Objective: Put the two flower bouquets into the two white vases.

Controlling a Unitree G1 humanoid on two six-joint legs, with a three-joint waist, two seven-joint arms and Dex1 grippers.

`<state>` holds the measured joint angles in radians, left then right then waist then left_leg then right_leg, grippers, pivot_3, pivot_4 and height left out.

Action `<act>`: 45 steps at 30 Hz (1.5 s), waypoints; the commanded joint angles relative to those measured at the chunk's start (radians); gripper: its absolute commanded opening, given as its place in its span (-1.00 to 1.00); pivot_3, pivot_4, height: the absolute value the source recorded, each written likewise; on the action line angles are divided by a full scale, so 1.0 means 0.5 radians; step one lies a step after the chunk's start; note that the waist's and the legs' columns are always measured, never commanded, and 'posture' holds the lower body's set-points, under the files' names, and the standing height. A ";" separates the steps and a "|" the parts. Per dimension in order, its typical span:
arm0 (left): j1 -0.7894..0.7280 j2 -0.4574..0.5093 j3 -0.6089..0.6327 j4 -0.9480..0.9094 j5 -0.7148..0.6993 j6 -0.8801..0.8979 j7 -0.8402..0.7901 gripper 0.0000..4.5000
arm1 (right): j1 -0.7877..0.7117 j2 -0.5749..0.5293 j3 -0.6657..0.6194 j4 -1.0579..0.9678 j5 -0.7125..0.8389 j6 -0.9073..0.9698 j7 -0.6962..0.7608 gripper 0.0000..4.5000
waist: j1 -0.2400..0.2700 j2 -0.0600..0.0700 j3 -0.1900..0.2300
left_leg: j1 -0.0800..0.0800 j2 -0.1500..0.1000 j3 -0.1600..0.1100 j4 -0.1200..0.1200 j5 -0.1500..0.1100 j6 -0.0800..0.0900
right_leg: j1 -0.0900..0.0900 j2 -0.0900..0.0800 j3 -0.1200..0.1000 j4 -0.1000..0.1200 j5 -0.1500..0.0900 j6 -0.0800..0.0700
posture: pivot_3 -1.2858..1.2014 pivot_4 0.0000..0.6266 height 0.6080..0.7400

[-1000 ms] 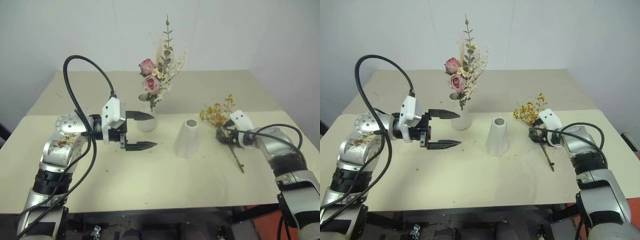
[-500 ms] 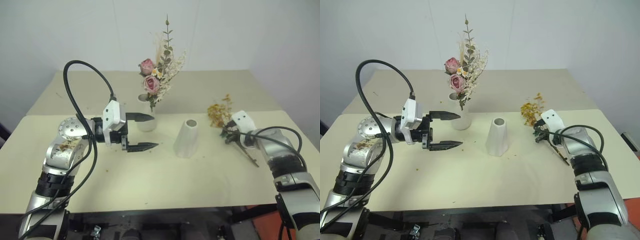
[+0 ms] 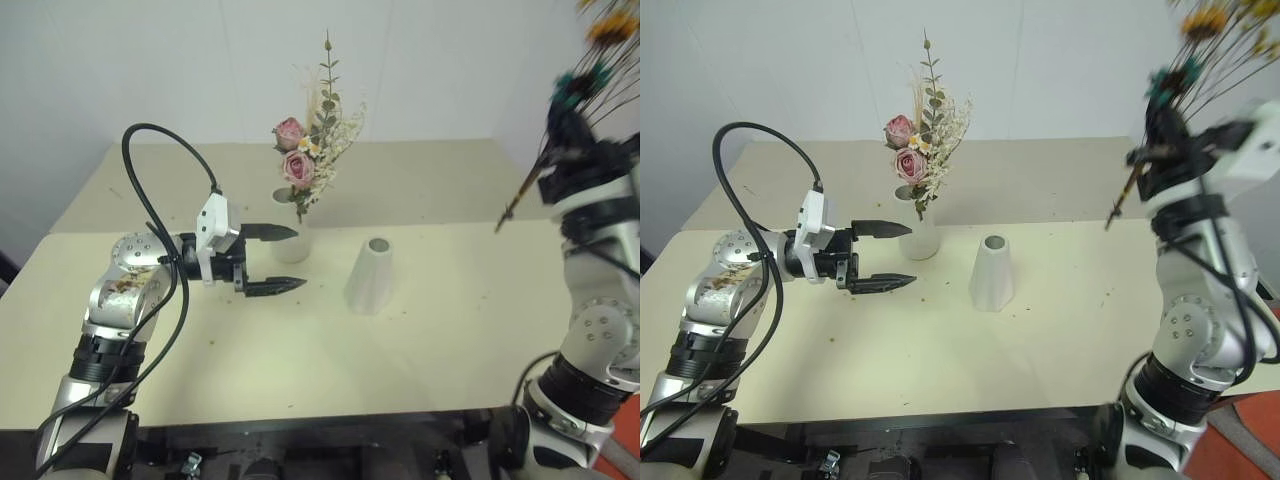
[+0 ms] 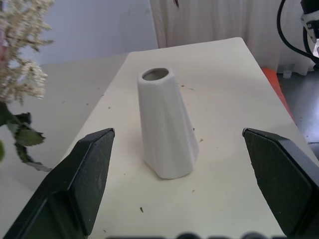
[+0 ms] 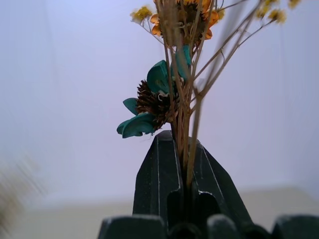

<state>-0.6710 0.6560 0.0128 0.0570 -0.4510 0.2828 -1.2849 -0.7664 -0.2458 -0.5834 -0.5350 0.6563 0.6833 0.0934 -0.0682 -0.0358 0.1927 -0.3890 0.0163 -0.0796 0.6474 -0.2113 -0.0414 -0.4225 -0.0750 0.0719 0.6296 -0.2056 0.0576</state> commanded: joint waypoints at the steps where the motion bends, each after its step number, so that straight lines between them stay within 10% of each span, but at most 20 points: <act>1: -0.081 -0.005 0.065 0.035 -0.053 -0.020 0.002 1.00 | -0.052 0.079 0.028 -0.055 0.342 -0.003 -0.099 -1.00 | 0.000 0.001 0.000 | -0.001 0.000 0.000 -0.001 0.000 0.000 | 0.000 0.000 0.000 0.000 0.005 -0.008 | 0.03 -0.52 1.00; 11: 0.006 0.003 0.095 -0.089 -0.134 0.076 0.072 1.00 | 0.227 0.232 0.550 0.065 0.188 -0.307 0.113 -1.00 | -0.001 0.001 0.001 | -0.002 0.000 0.000 -0.003 0.000 0.001 | -0.002 0.000 0.000 -0.001 0.006 -0.010 | 0.03 -0.52 1.00; 45: 0.187 0.090 0.150 -0.361 -0.206 0.121 0.145 1.00 | 0.376 0.243 0.910 0.579 -0.114 -0.881 0.614 -1.00 | -0.001 0.003 0.002 | -0.002 0.000 0.000 -0.005 0.000 0.001 | -0.004 0.000 0.000 -0.003 0.004 -0.008 | 0.03 -0.52 1.00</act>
<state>-0.5778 0.6886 0.0632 -0.0923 -0.5387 0.3494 -1.2088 -0.5761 -0.1187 -0.1373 -0.2046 0.6099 0.2922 0.3699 -0.0689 -0.0344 0.1935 -0.3900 0.0163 -0.0794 0.6451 -0.2111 -0.0411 -0.4243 -0.0748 0.0717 0.6282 -0.2037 0.0541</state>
